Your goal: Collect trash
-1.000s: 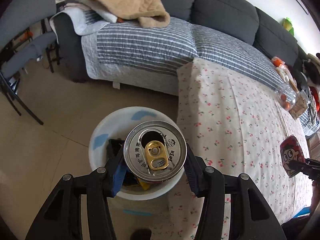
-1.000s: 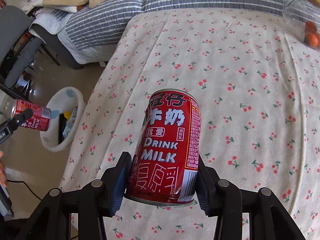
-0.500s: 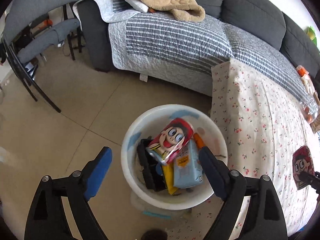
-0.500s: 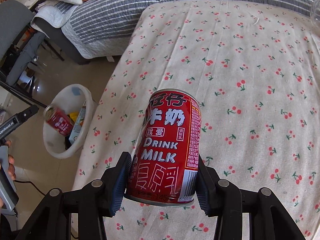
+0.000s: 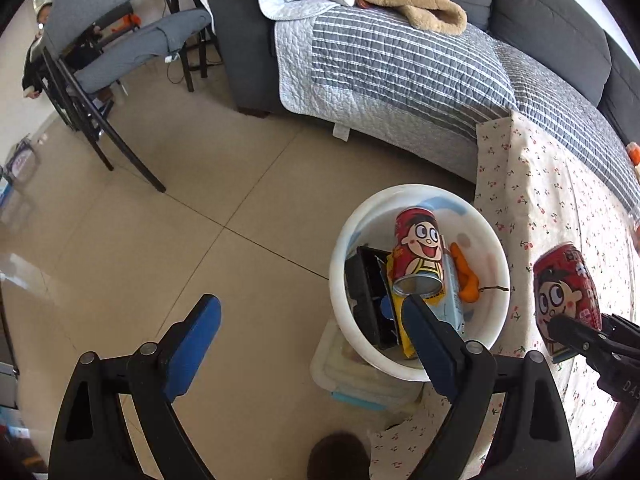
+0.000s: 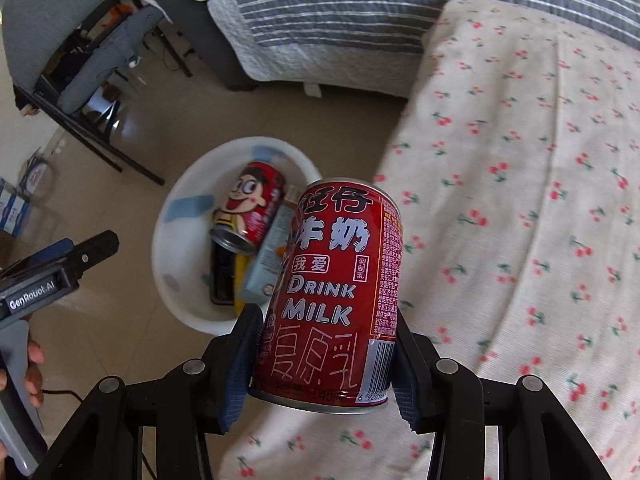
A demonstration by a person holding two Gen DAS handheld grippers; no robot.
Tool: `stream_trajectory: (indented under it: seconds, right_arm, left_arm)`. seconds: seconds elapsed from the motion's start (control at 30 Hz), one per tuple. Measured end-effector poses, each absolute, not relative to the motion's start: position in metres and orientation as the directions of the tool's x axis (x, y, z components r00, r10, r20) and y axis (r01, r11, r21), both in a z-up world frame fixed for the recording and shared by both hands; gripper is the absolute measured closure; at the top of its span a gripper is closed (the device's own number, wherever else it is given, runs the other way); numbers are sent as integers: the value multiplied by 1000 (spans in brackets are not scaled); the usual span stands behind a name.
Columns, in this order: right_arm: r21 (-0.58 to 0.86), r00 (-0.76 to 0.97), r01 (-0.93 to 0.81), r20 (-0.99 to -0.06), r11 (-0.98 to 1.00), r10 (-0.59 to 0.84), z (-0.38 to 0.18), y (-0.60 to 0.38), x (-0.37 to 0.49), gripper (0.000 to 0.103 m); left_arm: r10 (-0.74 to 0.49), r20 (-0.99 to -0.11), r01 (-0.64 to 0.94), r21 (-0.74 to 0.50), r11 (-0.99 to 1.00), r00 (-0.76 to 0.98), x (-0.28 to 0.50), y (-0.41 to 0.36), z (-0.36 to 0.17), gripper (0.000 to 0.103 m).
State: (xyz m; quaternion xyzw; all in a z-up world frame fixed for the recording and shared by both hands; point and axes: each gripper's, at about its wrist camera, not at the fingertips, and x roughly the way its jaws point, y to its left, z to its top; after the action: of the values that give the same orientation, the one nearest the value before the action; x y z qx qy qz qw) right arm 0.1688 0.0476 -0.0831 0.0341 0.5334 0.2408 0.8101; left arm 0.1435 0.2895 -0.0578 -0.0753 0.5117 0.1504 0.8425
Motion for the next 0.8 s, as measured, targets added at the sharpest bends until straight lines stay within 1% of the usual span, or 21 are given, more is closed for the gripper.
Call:
stream_trajectory:
  seconds: [0.2,0.27,0.3,0.33,0.37,0.47,0.53,0.63,0.7,0.73,0.8]
  right_arm:
    - [346,295,-375,-835,860,465,-98,96,190,50]
    - [396,308,-378,-799,837,517,-100,101,196,49]
    - [425,315,-372,-779,826,542,-100,101,198,44]
    - [442,320,-358,-769,822,553,-101,99,200,25]
    - [449,329,-347,-764,823,555,-99,97,200,18]
    - [390,346,-362,-788,847,510,-94,91,196,18]
    - [337,363,-371,-805,865,470,-88,79,189,18]
    - [285,397,-370,-812,884,428,-77,47,173,17]
    - [247,428,-346,-817,905,386,-70,17,161,14]
    - [226,446,-329,-819,917,362,-66,2,154,12]
    - [175,473,-286,-829,942,298,-57,-28,140,10]
  left_arm:
    - [174,-889,-336,24,941,423,143,306,-63,9]
    - [172,-889,-341,19,940,425,143,309,-63,9]
    - [166,-889,-343,11,939,427,142,310,-63,9]
    - [159,-889,-342,3,940,429,142,309,-64,9]
    - [151,-890,-338,-4,941,431,143,308,-63,9]
    - [130,-888,-315,-18,949,442,144,296,-61,9]
    - [75,-884,-293,-72,953,461,142,284,-57,5]
    - [6,-873,-215,-113,970,487,140,247,-47,4]
    - [-20,-859,-147,-110,983,511,136,217,-37,2]
    - [-32,-851,-115,-108,988,523,134,203,-32,0]
    - [-57,-836,-67,-111,992,546,129,175,-21,0]
